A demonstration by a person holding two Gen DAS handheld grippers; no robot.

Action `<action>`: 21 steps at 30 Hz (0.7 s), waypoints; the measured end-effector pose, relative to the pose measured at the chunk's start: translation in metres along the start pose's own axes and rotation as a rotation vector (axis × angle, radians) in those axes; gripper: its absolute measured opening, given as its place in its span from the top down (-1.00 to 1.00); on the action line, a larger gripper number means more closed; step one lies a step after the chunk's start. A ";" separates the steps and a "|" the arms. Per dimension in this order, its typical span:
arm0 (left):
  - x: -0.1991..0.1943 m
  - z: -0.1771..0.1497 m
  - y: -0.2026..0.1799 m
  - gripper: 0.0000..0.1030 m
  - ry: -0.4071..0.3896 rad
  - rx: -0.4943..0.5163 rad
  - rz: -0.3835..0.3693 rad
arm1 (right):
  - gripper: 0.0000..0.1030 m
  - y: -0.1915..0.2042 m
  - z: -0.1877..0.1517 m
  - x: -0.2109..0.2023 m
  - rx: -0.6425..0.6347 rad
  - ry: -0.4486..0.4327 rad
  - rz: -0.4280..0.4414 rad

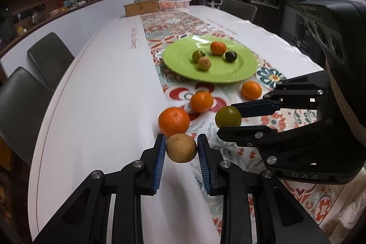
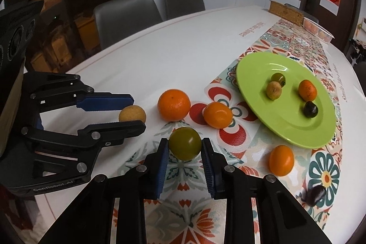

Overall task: Organize fruits
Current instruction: 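Carry the brown fruit and green-yellow fruit over the green plate with both tools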

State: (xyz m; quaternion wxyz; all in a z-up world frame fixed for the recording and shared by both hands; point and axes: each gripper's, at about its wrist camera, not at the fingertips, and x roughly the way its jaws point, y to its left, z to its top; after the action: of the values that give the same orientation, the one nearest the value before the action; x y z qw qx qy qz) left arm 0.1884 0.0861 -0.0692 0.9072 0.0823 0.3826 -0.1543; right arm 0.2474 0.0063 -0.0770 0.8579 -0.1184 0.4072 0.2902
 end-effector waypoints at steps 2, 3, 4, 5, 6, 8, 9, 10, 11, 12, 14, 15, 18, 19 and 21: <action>-0.006 0.004 -0.003 0.44 -0.017 -0.001 0.004 | 0.42 -0.001 0.000 -0.005 0.010 -0.013 -0.001; -0.008 0.005 -0.004 0.44 -0.024 0.000 0.008 | 0.42 -0.002 0.000 -0.009 0.015 -0.019 -0.001; -0.010 0.007 -0.006 0.44 -0.029 0.001 0.010 | 0.42 -0.003 0.000 -0.012 0.019 -0.025 -0.003; -0.012 0.008 -0.007 0.44 -0.036 0.001 0.010 | 0.42 -0.003 0.001 -0.015 0.022 -0.032 -0.006; -0.013 0.009 -0.008 0.44 -0.041 0.001 0.009 | 0.42 -0.004 0.001 -0.019 0.025 -0.041 -0.012; -0.017 0.013 -0.011 0.44 -0.051 0.000 0.005 | 0.42 -0.006 0.001 -0.025 0.031 -0.052 -0.016; -0.019 0.014 -0.013 0.44 -0.058 0.000 0.005 | 0.42 -0.007 0.002 -0.028 0.034 -0.060 -0.019; -0.021 0.016 -0.014 0.44 -0.064 0.000 0.005 | 0.42 -0.008 0.002 -0.032 0.037 -0.068 -0.024; -0.023 0.018 -0.016 0.44 -0.071 0.000 0.005 | 0.42 -0.009 0.002 -0.035 0.039 -0.075 -0.029; -0.025 0.021 -0.017 0.44 -0.077 0.000 0.007 | 0.42 -0.011 0.002 -0.040 0.043 -0.087 -0.036; -0.028 0.025 -0.020 0.44 -0.087 0.000 0.008 | 0.42 -0.014 0.003 -0.045 0.051 -0.101 -0.042; -0.029 0.028 -0.022 0.44 -0.093 0.000 0.008 | 0.42 -0.017 0.004 -0.049 0.059 -0.111 -0.045; -0.033 0.035 -0.026 0.44 -0.114 0.004 0.004 | 0.42 -0.023 0.005 -0.058 0.076 -0.132 -0.051; -0.034 0.038 -0.028 0.44 -0.121 0.006 0.004 | 0.42 -0.025 0.005 -0.061 0.081 -0.139 -0.054; -0.035 0.044 -0.031 0.44 -0.132 0.009 0.002 | 0.42 -0.029 0.007 -0.066 0.089 -0.151 -0.061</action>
State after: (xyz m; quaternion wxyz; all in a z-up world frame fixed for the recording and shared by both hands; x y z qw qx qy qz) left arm 0.1836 0.0529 -0.0143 0.9303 0.0766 0.3211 -0.1602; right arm 0.2363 -0.0408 -0.0231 0.8990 -0.0706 0.3500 0.2537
